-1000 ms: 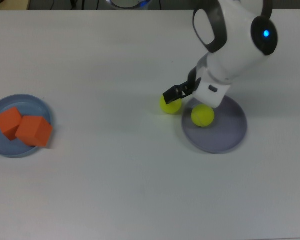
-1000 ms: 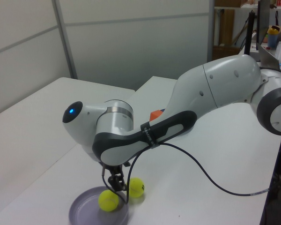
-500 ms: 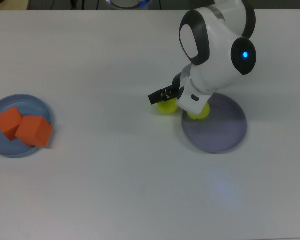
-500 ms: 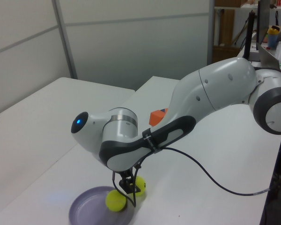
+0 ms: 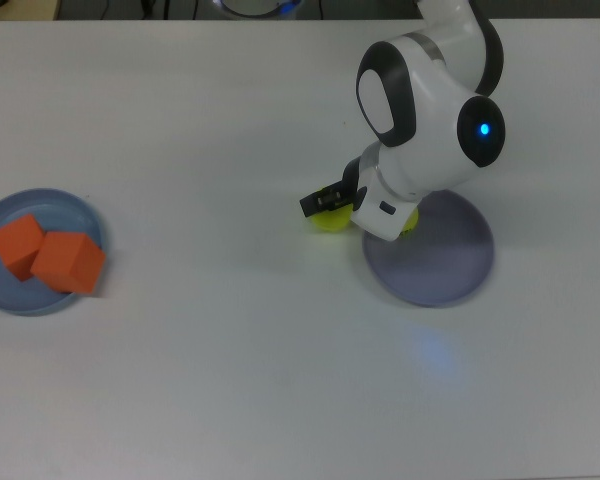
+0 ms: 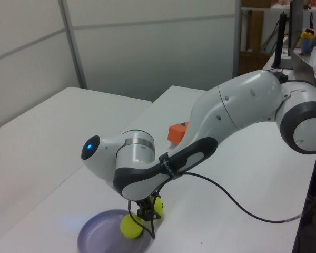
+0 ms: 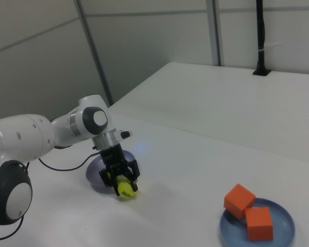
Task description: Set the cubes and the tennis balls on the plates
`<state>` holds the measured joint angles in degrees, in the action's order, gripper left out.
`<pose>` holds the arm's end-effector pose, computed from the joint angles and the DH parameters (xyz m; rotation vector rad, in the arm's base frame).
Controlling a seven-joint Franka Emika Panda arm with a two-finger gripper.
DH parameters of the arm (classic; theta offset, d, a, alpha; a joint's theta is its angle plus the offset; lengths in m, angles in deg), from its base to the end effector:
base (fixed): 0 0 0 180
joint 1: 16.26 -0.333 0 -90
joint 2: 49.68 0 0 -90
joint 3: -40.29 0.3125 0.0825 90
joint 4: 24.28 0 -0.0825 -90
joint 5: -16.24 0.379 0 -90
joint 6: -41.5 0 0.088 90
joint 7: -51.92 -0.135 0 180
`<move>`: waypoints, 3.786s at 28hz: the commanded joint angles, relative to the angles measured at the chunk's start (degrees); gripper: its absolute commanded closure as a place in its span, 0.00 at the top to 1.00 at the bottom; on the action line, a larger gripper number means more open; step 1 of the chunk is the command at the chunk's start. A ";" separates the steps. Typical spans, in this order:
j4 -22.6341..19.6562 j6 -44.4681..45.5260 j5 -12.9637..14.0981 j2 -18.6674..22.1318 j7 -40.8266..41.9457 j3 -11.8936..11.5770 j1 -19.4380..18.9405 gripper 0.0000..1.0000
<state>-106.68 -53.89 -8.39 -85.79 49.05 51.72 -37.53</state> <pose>0.5897 0.2937 0.2802 2.5863 0.8457 -0.3836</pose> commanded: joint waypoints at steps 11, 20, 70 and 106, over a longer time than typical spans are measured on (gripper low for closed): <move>4.71 -9.78 1.52 2.37 0.32 0.16 1.85 0.00; 4.01 -22.29 1.34 0.08 -6.62 0.43 -0.61 0.11; 6.03 11.19 22.79 26.53 2.69 -19.78 4.13 1.00; 6.03 14.27 25.43 30.58 2.61 -19.70 9.94 1.00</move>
<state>-100.15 -40.47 15.59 -55.81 51.40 32.41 -27.74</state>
